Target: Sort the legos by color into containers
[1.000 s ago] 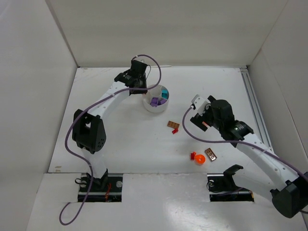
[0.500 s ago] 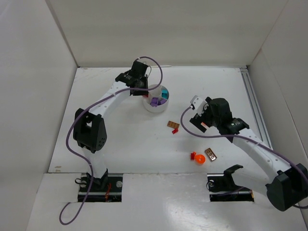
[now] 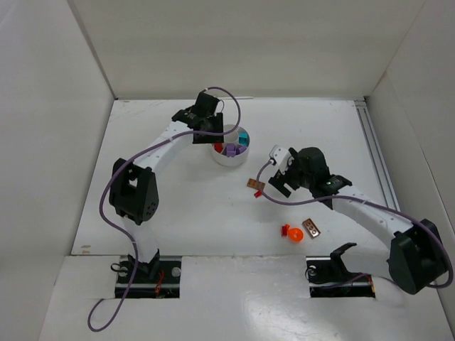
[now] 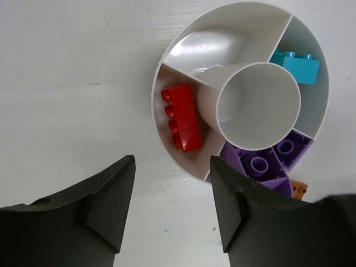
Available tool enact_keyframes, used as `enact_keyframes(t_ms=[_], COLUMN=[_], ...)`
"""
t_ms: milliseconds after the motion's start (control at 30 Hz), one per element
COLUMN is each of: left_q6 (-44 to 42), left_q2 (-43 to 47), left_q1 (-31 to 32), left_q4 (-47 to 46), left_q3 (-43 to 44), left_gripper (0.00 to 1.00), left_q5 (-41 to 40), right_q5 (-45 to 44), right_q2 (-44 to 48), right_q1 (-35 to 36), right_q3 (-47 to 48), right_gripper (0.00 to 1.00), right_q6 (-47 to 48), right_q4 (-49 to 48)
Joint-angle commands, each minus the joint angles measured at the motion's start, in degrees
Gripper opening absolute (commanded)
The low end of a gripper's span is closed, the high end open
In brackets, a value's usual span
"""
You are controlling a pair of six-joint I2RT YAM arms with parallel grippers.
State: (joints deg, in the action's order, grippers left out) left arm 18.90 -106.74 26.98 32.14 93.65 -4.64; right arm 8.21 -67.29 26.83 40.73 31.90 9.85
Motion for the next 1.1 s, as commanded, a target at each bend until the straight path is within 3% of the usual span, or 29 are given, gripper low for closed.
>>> enact_keyframes(t_ms=[0,100,267,533,833,1067], left_q6=[-0.5,0.1,3.4,11.5,17.0,17.6], left_q2=[6.5,9.8,17.9,32.0,40.7,43.1], left_q1=[0.1,0.1,0.1,0.1,0.6,1.1], left_q4=[-1.4,-1.4,-2.7,-5.2,-6.9,-5.9], left_q3=[-1.0,-2.1,-8.8,-19.9,-30.0,-32.5], left_gripper=[0.53,0.58,0.75,0.86,0.86,0.86], left_q5=[0.1,-0.7,-3.4,-6.5,-4.5,-4.5], right_q5=[0.6,-0.8,-6.8,-11.5,-18.2,-21.7], right_q2=[-3.2,-5.9,-8.8,-12.0,-18.1,-23.1], right_q1=[2.8,4.5,7.9,11.2,16.9,18.7], right_q3=[-0.5,-1.2,-3.0,-6.4,-3.4,-1.8], right_gripper=[0.91,0.88,0.87,0.89,0.88,0.78], right_q6=[-3.7,-6.9,-15.8,-33.4,-42.3,-46.1], right_q4=[-7.3,-10.1,-13.0,-18.4,-19.8,-19.8])
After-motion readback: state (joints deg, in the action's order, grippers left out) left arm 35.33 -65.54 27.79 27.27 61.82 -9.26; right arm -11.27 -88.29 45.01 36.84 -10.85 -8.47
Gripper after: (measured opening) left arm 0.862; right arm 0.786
